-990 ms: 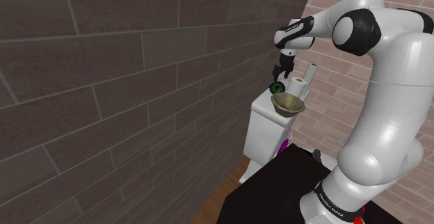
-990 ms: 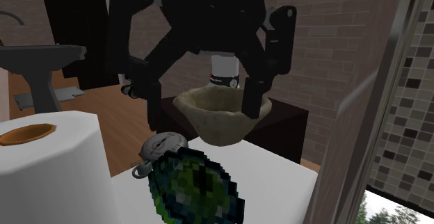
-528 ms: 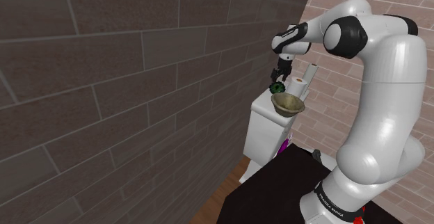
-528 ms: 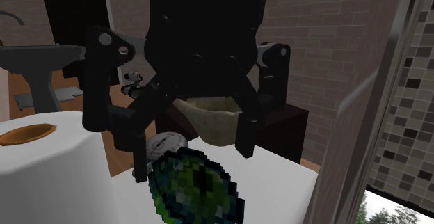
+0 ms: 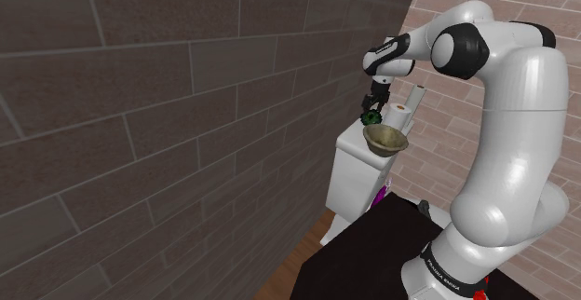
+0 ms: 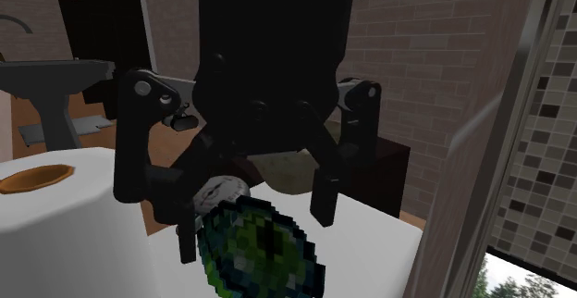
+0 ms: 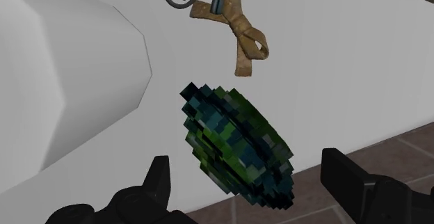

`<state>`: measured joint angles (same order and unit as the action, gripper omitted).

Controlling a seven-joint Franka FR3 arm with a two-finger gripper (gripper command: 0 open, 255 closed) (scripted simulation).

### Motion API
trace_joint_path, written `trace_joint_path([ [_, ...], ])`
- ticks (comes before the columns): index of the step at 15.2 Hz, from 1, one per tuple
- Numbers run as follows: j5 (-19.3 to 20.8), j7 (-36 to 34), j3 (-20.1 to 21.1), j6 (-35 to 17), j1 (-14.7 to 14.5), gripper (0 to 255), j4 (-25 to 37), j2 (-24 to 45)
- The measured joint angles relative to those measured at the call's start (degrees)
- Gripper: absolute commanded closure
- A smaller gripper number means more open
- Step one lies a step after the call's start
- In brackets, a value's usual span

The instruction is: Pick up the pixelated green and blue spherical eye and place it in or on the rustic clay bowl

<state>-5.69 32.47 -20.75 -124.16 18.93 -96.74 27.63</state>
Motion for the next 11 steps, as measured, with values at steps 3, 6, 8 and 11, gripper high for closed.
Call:
trace_joint_path([
  [3,0.0,0.0,0.0,0.0,0.0,255,0.0,0.0],
  [6,0.0,0.0,0.0,0.0,0.0,255,0.0,-0.1],
  [8,0.0,0.0,0.0,0.0,0.0,255,0.0,-0.1],
  [11,0.0,0.0,0.0,0.0,0.0,255,0.1,-0.1],
])
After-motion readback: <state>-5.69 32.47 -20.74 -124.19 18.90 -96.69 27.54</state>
